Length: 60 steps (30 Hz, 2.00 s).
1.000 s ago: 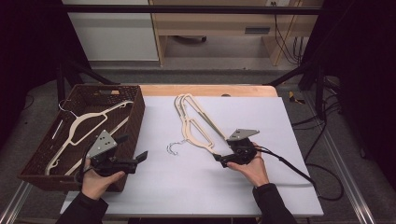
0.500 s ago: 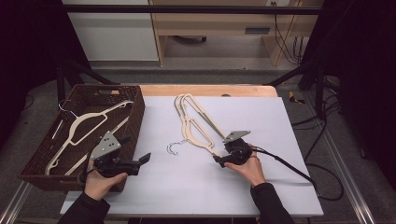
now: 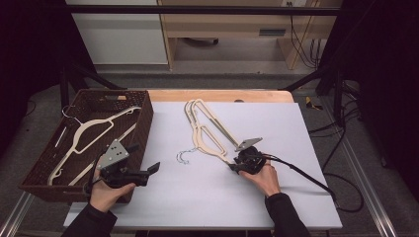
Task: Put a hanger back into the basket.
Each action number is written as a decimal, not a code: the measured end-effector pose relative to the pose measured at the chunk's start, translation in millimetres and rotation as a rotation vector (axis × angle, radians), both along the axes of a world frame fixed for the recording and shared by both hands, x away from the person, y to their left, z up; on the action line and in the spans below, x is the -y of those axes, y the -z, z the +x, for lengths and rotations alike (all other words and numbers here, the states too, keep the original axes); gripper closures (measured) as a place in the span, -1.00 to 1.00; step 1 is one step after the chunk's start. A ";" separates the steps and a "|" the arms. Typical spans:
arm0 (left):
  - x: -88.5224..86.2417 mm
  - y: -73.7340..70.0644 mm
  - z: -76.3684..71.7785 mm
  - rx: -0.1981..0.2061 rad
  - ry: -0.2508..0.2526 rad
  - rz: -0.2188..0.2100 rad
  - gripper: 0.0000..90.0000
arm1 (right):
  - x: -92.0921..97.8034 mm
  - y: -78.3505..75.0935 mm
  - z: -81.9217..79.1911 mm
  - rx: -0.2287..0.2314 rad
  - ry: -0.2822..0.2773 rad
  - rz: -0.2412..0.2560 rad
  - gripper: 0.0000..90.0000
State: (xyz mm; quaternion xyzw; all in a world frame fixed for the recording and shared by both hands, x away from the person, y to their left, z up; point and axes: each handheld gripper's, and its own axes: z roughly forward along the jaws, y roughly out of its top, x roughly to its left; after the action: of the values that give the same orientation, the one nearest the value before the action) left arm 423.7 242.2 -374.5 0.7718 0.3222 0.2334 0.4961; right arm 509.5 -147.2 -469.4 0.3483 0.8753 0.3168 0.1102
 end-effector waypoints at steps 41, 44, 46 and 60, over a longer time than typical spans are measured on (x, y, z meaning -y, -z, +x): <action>7.1 0.2 -1.4 -0.002 0.023 0.017 -0.83 | 4.6 -9.1 12.2 -0.059 -0.027 0.098 0.76; 8.2 0.2 -1.7 -0.003 0.026 0.019 -0.83 | 6.3 -11.6 12.2 -0.069 -0.034 0.105 0.77; 9.5 0.2 -1.8 -0.002 0.029 0.024 -0.83 | 6.3 -12.2 11.7 -0.069 -0.031 0.118 0.77; 44.9 -6.8 1.9 0.018 0.094 0.075 -0.84 | 18.0 -35.0 6.3 -0.116 -0.031 0.206 0.78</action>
State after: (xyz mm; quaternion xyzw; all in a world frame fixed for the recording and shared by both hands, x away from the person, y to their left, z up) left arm 425.6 197.3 -367.7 0.8021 0.2720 0.2288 0.4799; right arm 515.8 -165.1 -434.5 0.3620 0.8483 0.3860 0.0184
